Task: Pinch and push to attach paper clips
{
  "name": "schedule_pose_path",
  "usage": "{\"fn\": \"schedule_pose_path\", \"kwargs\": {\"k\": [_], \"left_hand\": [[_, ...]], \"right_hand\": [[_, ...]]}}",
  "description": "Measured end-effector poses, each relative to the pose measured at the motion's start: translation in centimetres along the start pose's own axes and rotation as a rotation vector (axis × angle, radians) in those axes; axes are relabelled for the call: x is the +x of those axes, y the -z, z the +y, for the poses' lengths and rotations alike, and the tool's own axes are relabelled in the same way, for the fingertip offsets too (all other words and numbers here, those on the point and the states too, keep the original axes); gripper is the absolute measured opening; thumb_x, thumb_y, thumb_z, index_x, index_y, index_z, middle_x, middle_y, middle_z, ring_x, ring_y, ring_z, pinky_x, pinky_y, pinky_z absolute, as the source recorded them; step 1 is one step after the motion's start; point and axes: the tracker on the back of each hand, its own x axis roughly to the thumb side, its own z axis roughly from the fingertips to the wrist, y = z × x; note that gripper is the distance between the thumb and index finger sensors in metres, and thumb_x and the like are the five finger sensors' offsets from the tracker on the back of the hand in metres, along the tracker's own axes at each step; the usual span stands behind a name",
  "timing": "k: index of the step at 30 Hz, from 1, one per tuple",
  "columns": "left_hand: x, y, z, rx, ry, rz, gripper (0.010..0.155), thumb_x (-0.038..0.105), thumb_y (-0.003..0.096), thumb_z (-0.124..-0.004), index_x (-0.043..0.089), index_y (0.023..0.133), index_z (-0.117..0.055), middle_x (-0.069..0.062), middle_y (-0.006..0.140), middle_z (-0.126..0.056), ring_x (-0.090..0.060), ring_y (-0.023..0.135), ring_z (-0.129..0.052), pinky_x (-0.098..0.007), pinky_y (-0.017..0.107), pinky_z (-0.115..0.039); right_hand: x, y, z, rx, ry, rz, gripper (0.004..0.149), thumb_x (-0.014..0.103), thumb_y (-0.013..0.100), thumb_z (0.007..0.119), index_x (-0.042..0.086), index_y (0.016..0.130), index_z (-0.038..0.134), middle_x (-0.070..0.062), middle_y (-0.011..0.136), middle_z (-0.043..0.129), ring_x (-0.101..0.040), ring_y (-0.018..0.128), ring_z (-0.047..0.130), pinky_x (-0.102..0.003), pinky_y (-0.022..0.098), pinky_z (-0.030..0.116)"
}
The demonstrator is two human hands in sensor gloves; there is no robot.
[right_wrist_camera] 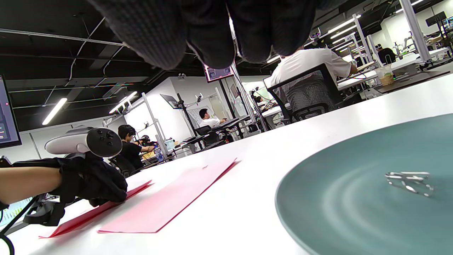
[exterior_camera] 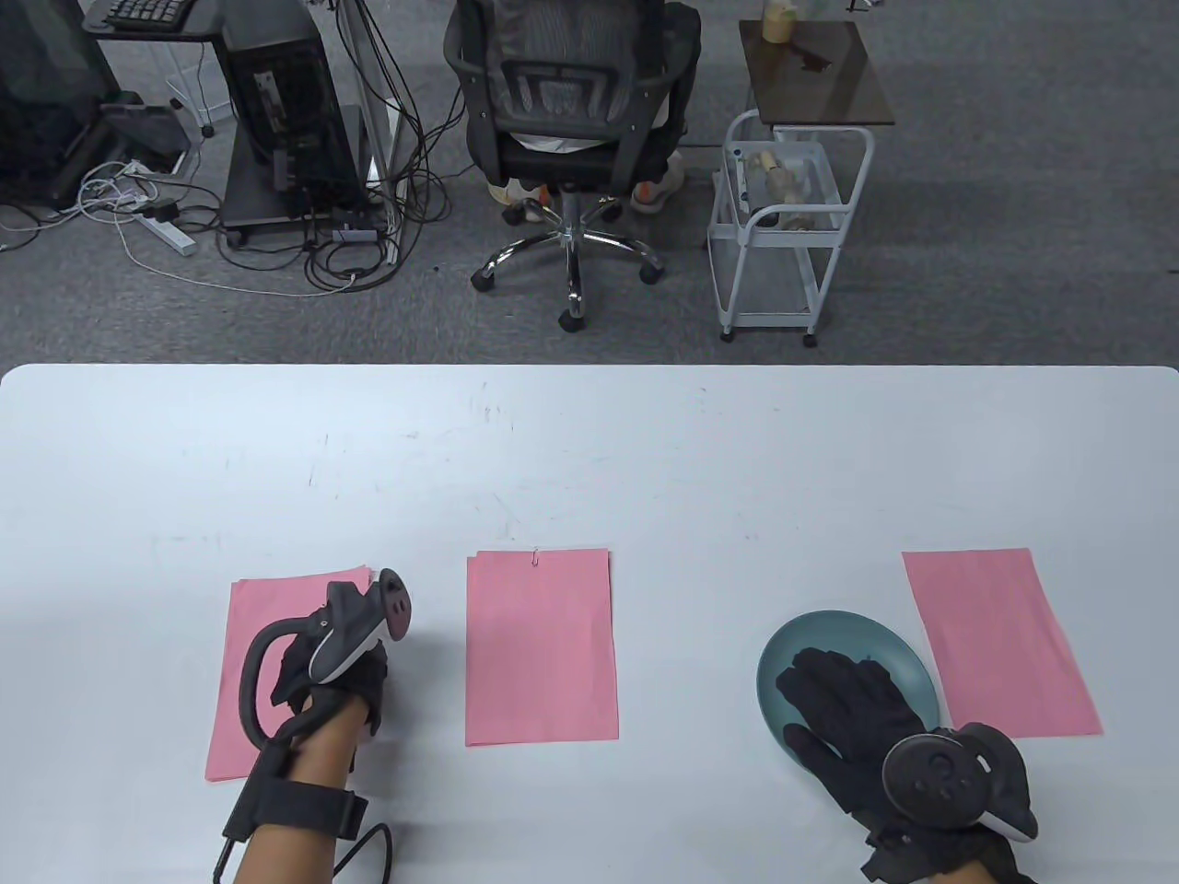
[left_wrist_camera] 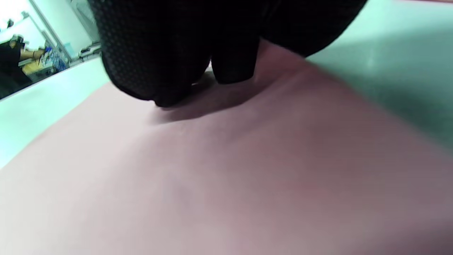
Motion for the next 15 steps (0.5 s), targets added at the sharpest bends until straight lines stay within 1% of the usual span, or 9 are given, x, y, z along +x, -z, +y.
{"fn": "schedule_pose_path", "kwargs": {"k": [3,7,8,10,15], "left_hand": [[0.11,-0.18,-0.12,0.000,-0.001,-0.002,0.039,0.032,0.0594,-0.081,0.006,0.088,-0.088,-0.026,0.098,-0.084,-0.041,0.076,-0.097,-0.047,0.055,-0.089],[-0.48,-0.13,0.09,-0.070,-0.087,0.012,0.038,0.024,0.0606,-0.079,0.004,0.092,-0.085,-0.026,0.103,-0.079,-0.042,0.081,-0.092,-0.048,0.057,-0.087],[-0.56,-0.08,0.13,-0.072,-0.091,0.013,0.038,0.023,0.0601,-0.078,0.004,0.092,-0.085,-0.026,0.103,-0.080,-0.041,0.081,-0.092,-0.048,0.057,-0.087],[-0.55,-0.07,0.16,-0.060,-0.086,0.023,0.037,0.022,0.0584,-0.079,0.005,0.091,-0.087,-0.025,0.102,-0.081,-0.040,0.080,-0.093,-0.047,0.056,-0.088],[0.23,-0.17,0.02,-0.007,-0.006,0.042,0.037,0.022,0.0559,-0.080,0.006,0.087,-0.090,-0.023,0.098,-0.086,-0.038,0.075,-0.097,-0.044,0.052,-0.091]], "right_hand": [[0.00,0.00,0.00,0.000,0.000,0.000,0.056,0.039,0.062,0.070,0.012,0.110,0.065,-0.021,0.115,0.059,-0.045,0.102,0.057,-0.059,0.074,0.038],[-0.02,0.01,0.03,0.002,-0.002,-0.003,0.056,0.039,0.062,0.070,0.012,0.110,0.064,-0.021,0.115,0.059,-0.045,0.102,0.057,-0.059,0.074,0.038],[-0.01,0.01,0.03,0.003,-0.003,-0.004,0.056,0.039,0.062,0.070,0.012,0.110,0.064,-0.021,0.115,0.059,-0.045,0.102,0.057,-0.059,0.074,0.038],[-0.02,0.02,0.02,0.004,-0.003,-0.004,0.056,0.039,0.062,0.070,0.012,0.110,0.064,-0.021,0.115,0.059,-0.045,0.102,0.057,-0.059,0.074,0.038],[-0.05,0.02,-0.05,-0.001,-0.002,-0.003,0.056,0.039,0.062,0.070,0.012,0.110,0.065,-0.021,0.115,0.059,-0.045,0.102,0.057,-0.059,0.074,0.038]]}}
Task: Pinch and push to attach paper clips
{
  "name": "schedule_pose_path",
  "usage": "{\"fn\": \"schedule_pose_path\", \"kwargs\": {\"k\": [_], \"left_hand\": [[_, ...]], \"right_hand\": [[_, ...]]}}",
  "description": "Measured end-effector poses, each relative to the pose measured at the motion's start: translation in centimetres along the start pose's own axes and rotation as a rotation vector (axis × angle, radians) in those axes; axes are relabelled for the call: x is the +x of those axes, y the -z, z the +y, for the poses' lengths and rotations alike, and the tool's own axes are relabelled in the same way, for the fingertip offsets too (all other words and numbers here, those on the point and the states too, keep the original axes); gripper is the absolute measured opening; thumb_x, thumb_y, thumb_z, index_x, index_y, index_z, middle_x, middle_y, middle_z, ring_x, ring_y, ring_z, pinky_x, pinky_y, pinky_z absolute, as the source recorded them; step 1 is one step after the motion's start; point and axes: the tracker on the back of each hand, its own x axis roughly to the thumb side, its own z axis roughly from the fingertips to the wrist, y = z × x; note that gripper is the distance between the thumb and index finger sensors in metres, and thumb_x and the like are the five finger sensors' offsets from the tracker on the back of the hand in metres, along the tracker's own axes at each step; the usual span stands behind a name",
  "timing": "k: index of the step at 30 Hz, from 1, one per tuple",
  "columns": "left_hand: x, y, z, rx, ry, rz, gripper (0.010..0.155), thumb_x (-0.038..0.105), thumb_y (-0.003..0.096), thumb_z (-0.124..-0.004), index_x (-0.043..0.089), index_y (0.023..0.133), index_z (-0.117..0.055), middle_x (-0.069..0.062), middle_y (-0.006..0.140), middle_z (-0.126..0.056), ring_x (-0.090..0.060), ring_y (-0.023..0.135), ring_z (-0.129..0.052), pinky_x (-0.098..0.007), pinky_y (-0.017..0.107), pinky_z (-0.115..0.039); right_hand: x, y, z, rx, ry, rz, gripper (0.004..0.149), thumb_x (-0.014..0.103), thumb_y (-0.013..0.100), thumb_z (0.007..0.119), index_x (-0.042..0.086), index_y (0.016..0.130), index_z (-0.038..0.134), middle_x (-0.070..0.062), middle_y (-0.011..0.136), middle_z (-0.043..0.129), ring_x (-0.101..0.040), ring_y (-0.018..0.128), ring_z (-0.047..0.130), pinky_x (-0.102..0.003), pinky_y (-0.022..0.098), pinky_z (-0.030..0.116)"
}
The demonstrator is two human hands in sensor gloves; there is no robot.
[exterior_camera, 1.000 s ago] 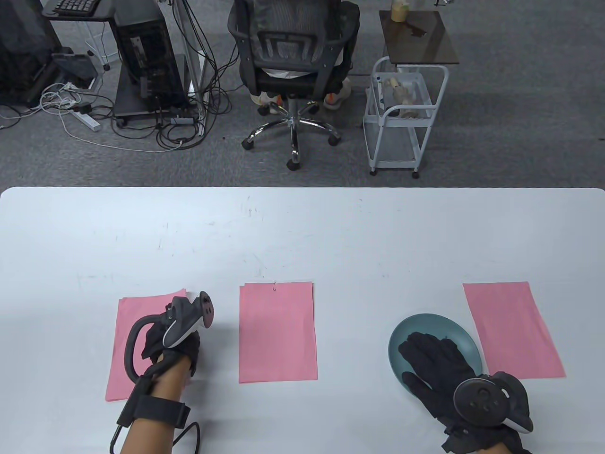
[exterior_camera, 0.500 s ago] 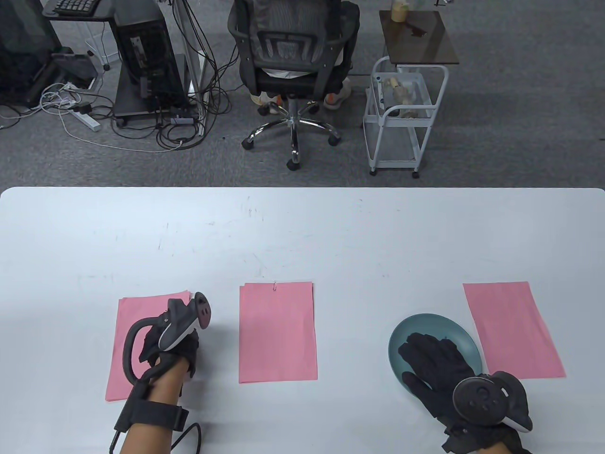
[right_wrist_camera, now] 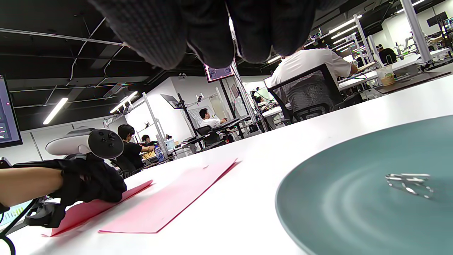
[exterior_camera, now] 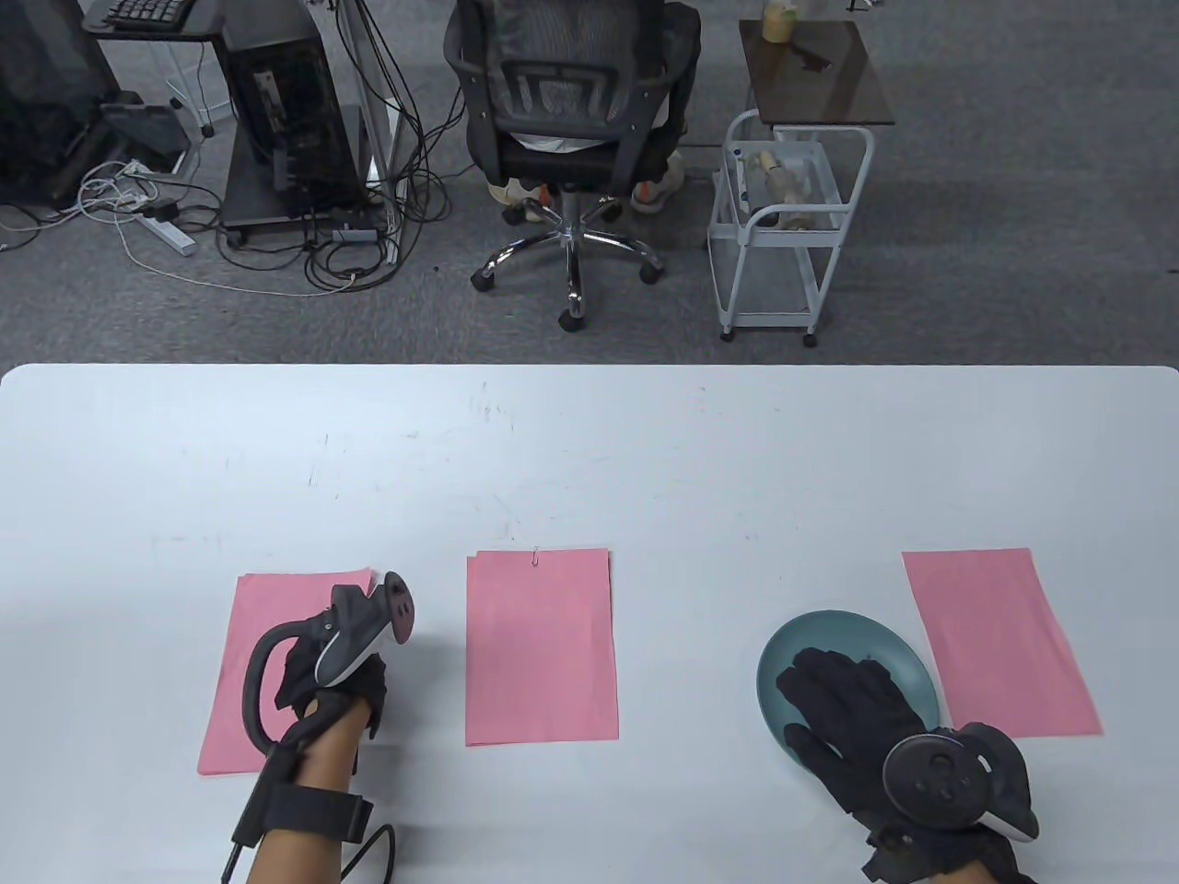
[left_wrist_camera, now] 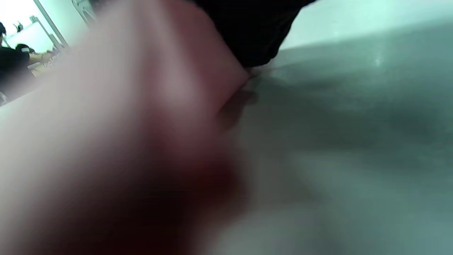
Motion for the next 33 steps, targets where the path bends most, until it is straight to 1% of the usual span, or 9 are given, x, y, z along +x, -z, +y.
{"fn": "schedule_pose_path", "kwargs": {"k": [5,9,14,19,23,25,27,29,33], "left_hand": [[-0.2,0.0,0.0,-0.003,0.000,0.007,0.037,0.024,0.0564,-0.080,0.008,0.088,-0.089,-0.022,0.098,-0.086,-0.037,0.076,-0.097,-0.043,0.053,-0.092],[-1.9,-0.3,0.3,-0.012,-0.143,0.003,0.038,0.026,0.0588,-0.078,0.009,0.091,-0.086,-0.022,0.099,-0.085,-0.035,0.078,-0.097,-0.044,0.055,-0.090],[-3.8,-2.5,1.7,0.124,-0.344,-0.036,0.039,0.027,0.0604,-0.075,0.009,0.094,-0.082,-0.023,0.100,-0.083,-0.033,0.076,-0.100,-0.044,0.054,-0.090],[-5.3,-6.3,3.9,0.309,-0.647,-0.119,0.040,0.027,0.0611,-0.074,0.009,0.096,-0.080,-0.023,0.100,-0.082,-0.034,0.076,-0.100,-0.045,0.054,-0.090],[-5.2,-8.5,4.7,0.456,-0.781,-0.221,0.040,0.028,0.0613,-0.073,0.011,0.097,-0.079,-0.022,0.101,-0.082,-0.034,0.077,-0.099,-0.046,0.055,-0.089],[-4.8,-9.5,4.9,0.551,-0.840,-0.321,0.040,0.028,0.0613,-0.073,0.011,0.097,-0.079,-0.021,0.101,-0.082,-0.034,0.077,-0.099,-0.046,0.055,-0.089],[-4.2,-10.3,4.9,0.597,-0.901,-0.381,0.040,0.029,0.0614,-0.072,0.012,0.098,-0.078,-0.020,0.102,-0.081,-0.034,0.078,-0.099,-0.046,0.056,-0.088],[-3.4,-10.9,4.6,0.618,-0.950,-0.460,0.040,0.030,0.0619,-0.072,0.013,0.098,-0.077,-0.019,0.103,-0.081,-0.033,0.079,-0.099,-0.046,0.056,-0.088],[-1.3,-12.1,4.2,0.581,-1.021,-0.645,0.040,0.031,0.0621,-0.070,0.015,0.099,-0.075,-0.017,0.104,-0.080,-0.032,0.081,-0.097,-0.046,0.058,-0.087]], "right_hand": [[-0.1,0.0,0.0,0.003,0.003,0.006,0.056,0.039,0.062,0.070,0.012,0.110,0.065,-0.021,0.115,0.059,-0.045,0.102,0.057,-0.059,0.074,0.038],[-0.1,-0.1,0.0,0.001,0.005,0.005,0.056,0.039,0.062,0.070,0.012,0.110,0.064,-0.021,0.115,0.059,-0.045,0.102,0.057,-0.059,0.074,0.038],[-0.1,0.0,0.1,0.005,0.003,0.004,0.056,0.039,0.062,0.070,0.012,0.110,0.065,-0.021,0.114,0.059,-0.045,0.102,0.057,-0.059,0.074,0.038],[-0.3,0.1,0.5,0.025,0.016,0.014,0.056,0.040,0.062,0.070,0.012,0.110,0.064,-0.021,0.115,0.059,-0.045,0.102,0.057,-0.059,0.074,0.038],[-0.2,0.2,0.7,0.020,0.025,0.016,0.056,0.040,0.062,0.070,0.012,0.110,0.064,-0.021,0.114,0.059,-0.045,0.101,0.057,-0.059,0.074,0.038],[-0.2,0.3,0.9,0.018,0.036,0.013,0.056,0.040,0.062,0.070,0.012,0.110,0.064,-0.021,0.114,0.060,-0.045,0.101,0.057,-0.059,0.074,0.038],[-0.1,0.3,1.1,0.018,0.054,0.010,0.056,0.040,0.062,0.070,0.012,0.110,0.064,-0.021,0.114,0.060,-0.045,0.101,0.057,-0.059,0.074,0.038],[0.0,0.3,1.4,0.013,0.077,0.005,0.056,0.040,0.062,0.070,0.012,0.110,0.064,-0.021,0.114,0.060,-0.045,0.101,0.058,-0.059,0.074,0.039],[0.2,0.6,1.9,0.010,0.125,-0.004,0.056,0.040,0.062,0.070,0.012,0.110,0.064,-0.021,0.114,0.060,-0.045,0.101,0.058,-0.059,0.074,0.039]]}}
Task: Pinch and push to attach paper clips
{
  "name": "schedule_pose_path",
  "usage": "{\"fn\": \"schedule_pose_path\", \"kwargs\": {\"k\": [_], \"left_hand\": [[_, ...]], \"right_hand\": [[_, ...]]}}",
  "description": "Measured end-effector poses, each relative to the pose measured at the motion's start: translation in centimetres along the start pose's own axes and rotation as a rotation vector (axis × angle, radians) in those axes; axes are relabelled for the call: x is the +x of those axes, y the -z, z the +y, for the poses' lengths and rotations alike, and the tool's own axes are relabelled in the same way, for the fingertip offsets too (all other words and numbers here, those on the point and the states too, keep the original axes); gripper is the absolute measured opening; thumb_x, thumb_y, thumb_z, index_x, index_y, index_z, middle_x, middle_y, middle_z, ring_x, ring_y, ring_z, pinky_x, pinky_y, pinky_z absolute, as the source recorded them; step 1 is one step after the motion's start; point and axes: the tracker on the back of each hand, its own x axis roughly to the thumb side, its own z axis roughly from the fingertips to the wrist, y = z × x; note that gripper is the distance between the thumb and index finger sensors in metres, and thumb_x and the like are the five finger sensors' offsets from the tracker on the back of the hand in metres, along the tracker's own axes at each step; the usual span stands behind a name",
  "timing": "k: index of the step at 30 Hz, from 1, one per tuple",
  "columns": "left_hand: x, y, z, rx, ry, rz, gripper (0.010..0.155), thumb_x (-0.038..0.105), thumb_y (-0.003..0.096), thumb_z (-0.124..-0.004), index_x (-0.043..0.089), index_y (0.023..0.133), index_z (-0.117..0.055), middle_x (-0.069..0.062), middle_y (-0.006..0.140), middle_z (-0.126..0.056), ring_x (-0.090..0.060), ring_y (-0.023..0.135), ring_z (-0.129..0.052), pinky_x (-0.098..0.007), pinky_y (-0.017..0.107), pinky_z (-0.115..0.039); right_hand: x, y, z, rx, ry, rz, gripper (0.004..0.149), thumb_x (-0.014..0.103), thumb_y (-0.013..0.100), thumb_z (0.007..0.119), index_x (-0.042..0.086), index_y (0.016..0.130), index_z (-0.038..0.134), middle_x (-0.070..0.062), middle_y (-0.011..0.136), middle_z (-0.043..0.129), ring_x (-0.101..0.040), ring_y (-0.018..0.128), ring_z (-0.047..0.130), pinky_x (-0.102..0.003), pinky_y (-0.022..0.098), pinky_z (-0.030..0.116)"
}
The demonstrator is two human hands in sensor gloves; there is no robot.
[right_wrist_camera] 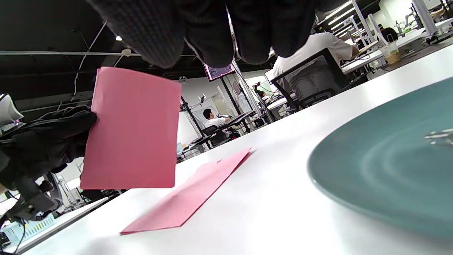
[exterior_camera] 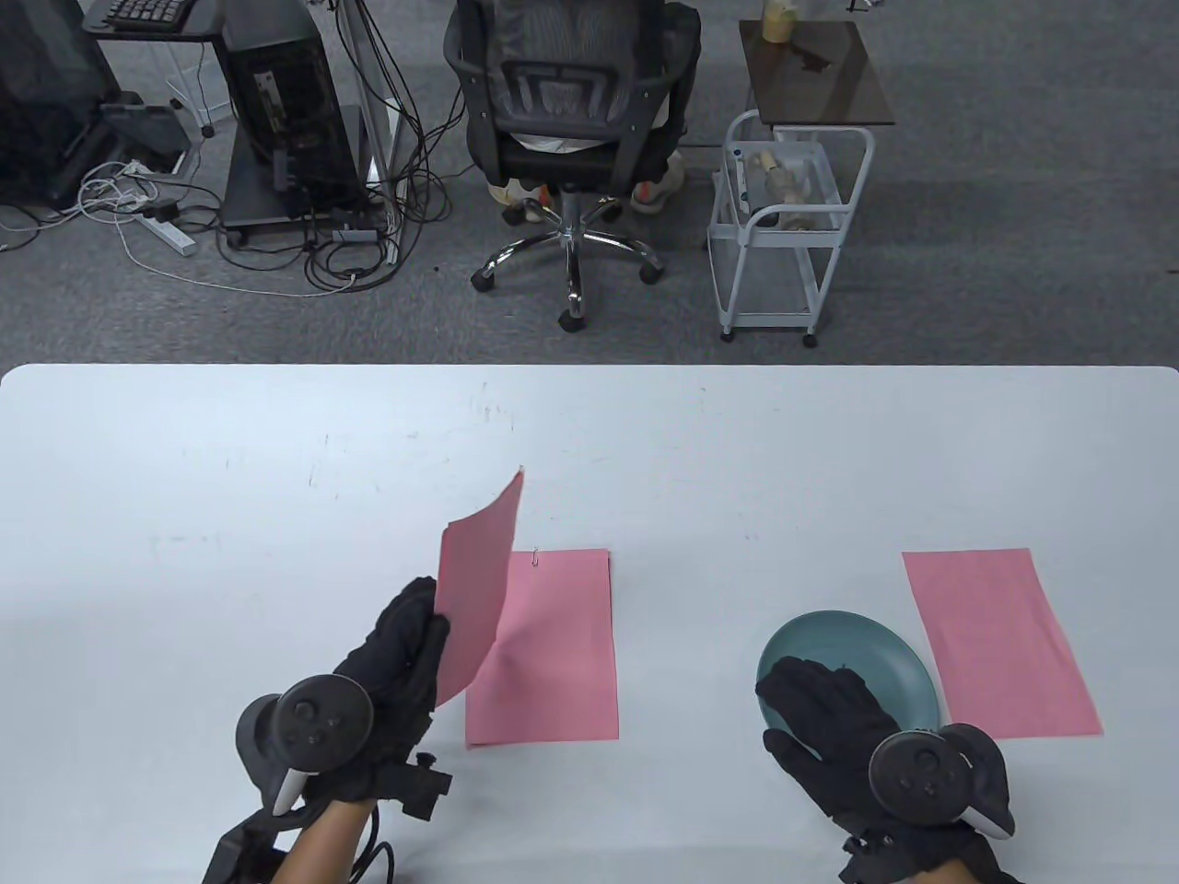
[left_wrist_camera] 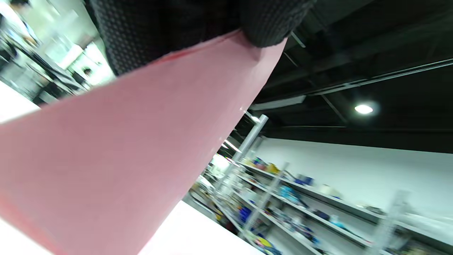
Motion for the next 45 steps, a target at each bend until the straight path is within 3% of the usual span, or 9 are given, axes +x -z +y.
{"fn": "schedule_pose_path", "kwargs": {"k": [9,13,17,19,21,24,29,35,45], "left_hand": [[2.7,-1.3,-4.1,-0.193,-0.213,-0.247,0.040,0.033,0.0626,-0.069,0.021,0.100,-0.073,-0.011,0.107,-0.077,-0.028,0.086,-0.095,-0.045,0.062,-0.084],[2.8,-1.6,-5.4,-0.256,-0.328,-0.283,0.040,0.033,0.0631,-0.069,0.021,0.101,-0.073,-0.010,0.109,-0.077,-0.028,0.088,-0.094,-0.046,0.063,-0.083],[2.7,-1.7,-7.0,-0.349,-0.470,-0.294,0.040,0.033,0.0631,-0.069,0.023,0.101,-0.073,-0.009,0.110,-0.076,-0.028,0.091,-0.092,-0.047,0.065,-0.081],[2.6,-1.8,-7.5,-0.376,-0.512,-0.293,0.040,0.033,0.0633,-0.069,0.023,0.101,-0.072,-0.009,0.110,-0.075,-0.027,0.092,-0.091,-0.047,0.066,-0.080],[2.4,-1.7,-8.1,-0.401,-0.537,-0.280,0.039,0.033,0.0630,-0.070,0.024,0.101,-0.073,-0.009,0.110,-0.075,-0.028,0.092,-0.090,-0.048,0.066,-0.080],[2.1,-1.5,-8.5,-0.450,-0.552,-0.294,0.040,0.032,0.0625,-0.071,0.022,0.101,-0.074,-0.010,0.110,-0.076,-0.030,0.093,-0.089,-0.050,0.066,-0.079],[1.4,-1.1,-9.0,-0.554,-0.530,-0.331,0.044,0.033,0.0620,-0.075,0.020,0.104,-0.071,-0.011,0.113,-0.072,-0.033,0.098,-0.084,-0.056,0.072,-0.071],[1.6,-1.3,-9.2,-0.563,-0.496,-0.326,0.052,0.038,0.0610,-0.079,0.019,0.108,-0.067,-0.014,0.113,-0.071,-0.035,0.098,-0.083,-0.056,0.072,-0.071],[2.2,-1.7,-10.2,-0.548,-0.523,-0.251,0.051,0.037,0.0639,-0.073,0.018,0.110,-0.061,-0.014,0.115,-0.066,-0.036,0.101,-0.078,-0.058,0.074,-0.065]], "right_hand": [[0.5,0.9,2.1,0.006,0.204,-0.020,0.061,0.041,0.061,0.071,0.011,0.113,0.056,-0.021,0.114,0.059,-0.045,0.101,0.058,-0.059,0.073,0.041],[0.6,1.3,3.0,0.016,0.303,-0.003,0.068,0.041,0.060,0.074,0.008,0.114,0.048,-0.022,0.114,0.057,-0.045,0.101,0.058,-0.060,0.073,0.042],[0.3,1.5,3.6,-0.002,0.561,0.034,0.075,0.039,0.058,0.080,0.009,0.115,0.041,-0.022,0.114,0.054,-0.044,0.101,0.059,-0.060,0.072,0.044],[0.0,1.6,3.8,-0.019,0.730,0.039,0.069,0.034,0.057,0.082,0.011,0.113,0.049,-0.019,0.112,0.062,-0.042,0.099,0.064,-0.060,0.072,0.046],[-0.4,1.5,3.8,-0.061,0.857,0.017,0.053,0.027,0.057,0.083,0.014,0.105,0.065,-0.014,0.102,0.077,-0.038,0.091,0.077,-0.059,0.071,0.052],[-0.5,1.4,3.4,-0.127,0.867,0.002,0.038,0.023,0.058,0.081,0.018,0.095,0.078,-0.010,0.091,0.088,-0.034,0.082,0.086,-0.058,0.068,0.058],[-0.1,1.2,3.0,-0.140,0.820,-0.046,0.036,0.023,0.058,0.081,0.018,0.093,0.079,-0.009,0.090,0.089,-0.033,0.081,0.086,-0.058,0.068,0.059],[0.0,1.2,3.4,-0.123,0.789,-0.042,0.036,0.023,0.058,0.081,0.018,0.093,0.079,-0.009,0.091,0.089,-0.034,0.081,0.086,-0.058,0.068,0.059],[0.2,1.5,4.4,-0.019,0.869,-0.001,0.043,0.024,0.060,0.077,0.016,0.102,0.070,-0.013,0.100,0.080,-0.037,0.089,0.078,-0.060,0.069,0.056]]}}
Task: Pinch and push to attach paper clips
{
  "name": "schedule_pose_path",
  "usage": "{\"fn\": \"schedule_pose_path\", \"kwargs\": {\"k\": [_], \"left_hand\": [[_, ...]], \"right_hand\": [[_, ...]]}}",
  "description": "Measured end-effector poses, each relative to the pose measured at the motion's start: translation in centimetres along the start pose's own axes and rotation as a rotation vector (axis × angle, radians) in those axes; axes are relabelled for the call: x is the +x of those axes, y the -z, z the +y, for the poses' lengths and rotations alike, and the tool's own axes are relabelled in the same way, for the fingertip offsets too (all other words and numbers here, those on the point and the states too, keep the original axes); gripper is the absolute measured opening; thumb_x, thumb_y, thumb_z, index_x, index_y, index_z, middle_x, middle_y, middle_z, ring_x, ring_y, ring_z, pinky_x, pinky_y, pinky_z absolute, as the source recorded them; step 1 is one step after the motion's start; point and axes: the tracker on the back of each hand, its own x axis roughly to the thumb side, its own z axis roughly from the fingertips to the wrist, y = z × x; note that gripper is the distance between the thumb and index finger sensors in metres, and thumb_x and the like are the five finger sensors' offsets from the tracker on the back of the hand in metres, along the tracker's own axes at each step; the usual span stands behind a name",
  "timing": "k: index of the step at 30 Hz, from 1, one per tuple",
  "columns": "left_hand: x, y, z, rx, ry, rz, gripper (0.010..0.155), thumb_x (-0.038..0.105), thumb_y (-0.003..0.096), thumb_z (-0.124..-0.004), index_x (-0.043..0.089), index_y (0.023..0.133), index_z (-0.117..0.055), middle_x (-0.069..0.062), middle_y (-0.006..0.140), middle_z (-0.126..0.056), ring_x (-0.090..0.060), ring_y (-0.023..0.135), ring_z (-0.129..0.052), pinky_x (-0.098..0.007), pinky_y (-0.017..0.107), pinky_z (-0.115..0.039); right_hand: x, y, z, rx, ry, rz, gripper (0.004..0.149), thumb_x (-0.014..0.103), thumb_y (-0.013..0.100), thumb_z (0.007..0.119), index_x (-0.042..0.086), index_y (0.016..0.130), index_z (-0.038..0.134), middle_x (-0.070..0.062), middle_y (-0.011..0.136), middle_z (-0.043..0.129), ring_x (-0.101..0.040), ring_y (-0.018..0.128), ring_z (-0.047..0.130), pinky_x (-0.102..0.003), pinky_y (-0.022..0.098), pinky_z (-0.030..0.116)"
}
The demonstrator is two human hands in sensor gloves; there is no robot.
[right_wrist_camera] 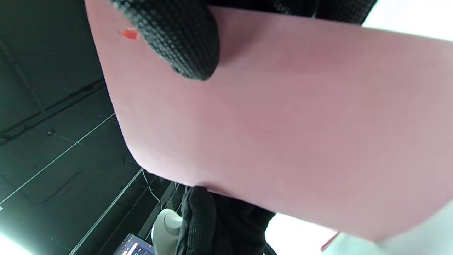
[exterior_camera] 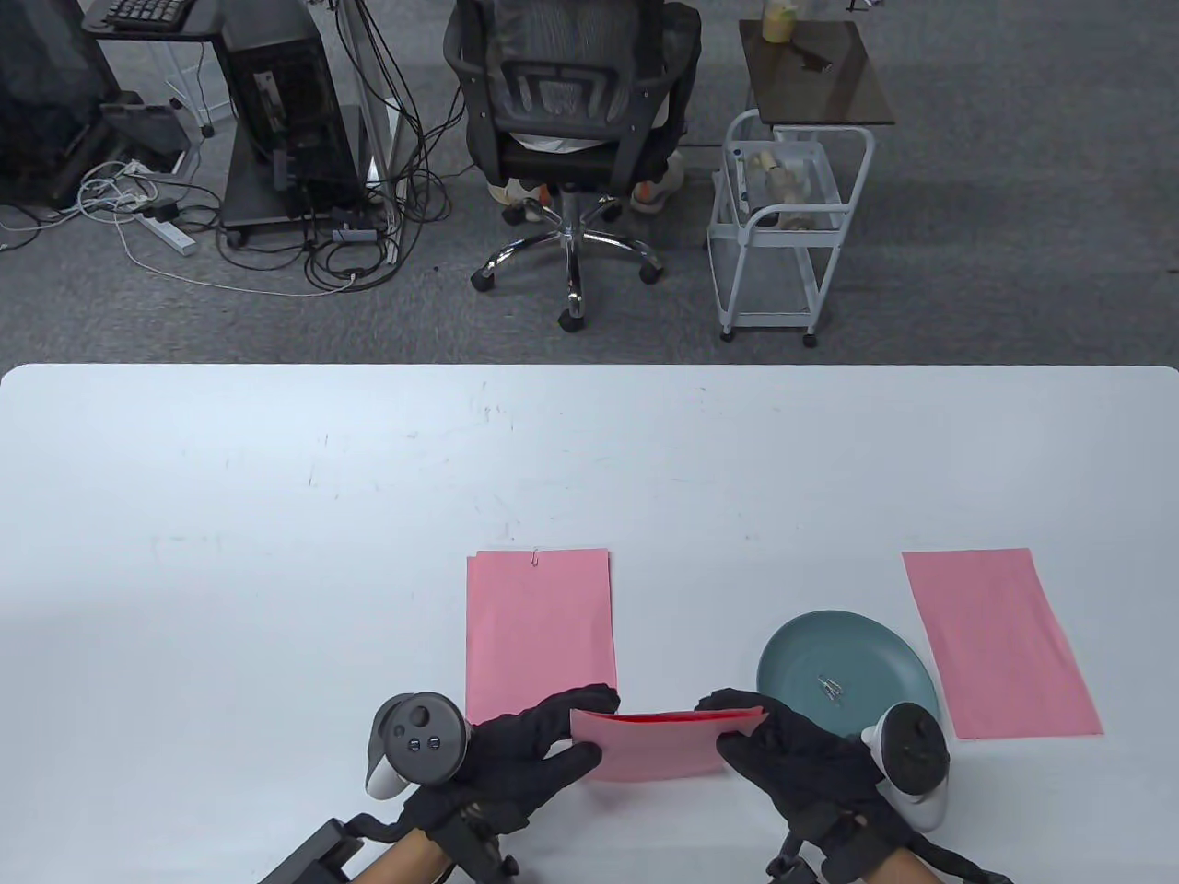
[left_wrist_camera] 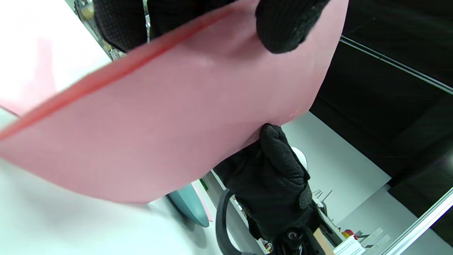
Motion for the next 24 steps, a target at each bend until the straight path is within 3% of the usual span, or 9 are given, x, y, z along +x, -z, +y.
{"fn": "schedule_pose_path", "kwargs": {"k": [10,24], "left_hand": [[0.05,0.03,-0.07,0.018,0.013,-0.017,0.045,0.035,0.0642,-0.072,0.020,0.107,-0.067,-0.012,0.112,-0.072,-0.034,0.098,-0.083,-0.057,0.073,-0.068],[-0.80,0.11,0.10,-0.017,-0.142,-0.038,0.042,0.035,0.0641,-0.071,0.023,0.104,-0.072,-0.009,0.112,-0.075,-0.034,0.099,-0.082,-0.059,0.073,-0.067]], "right_hand": [[-0.03,0.11,0.27,0.005,0.021,-0.027,0.040,0.024,0.060,0.076,0.017,0.099,0.073,-0.011,0.097,0.083,-0.036,0.087,0.080,-0.059,0.068,0.057],[-0.37,0.15,0.04,0.026,0.086,0.014,0.040,0.025,0.062,0.072,0.016,0.100,0.071,-0.012,0.100,0.079,-0.038,0.090,0.076,-0.061,0.069,0.054]]}}
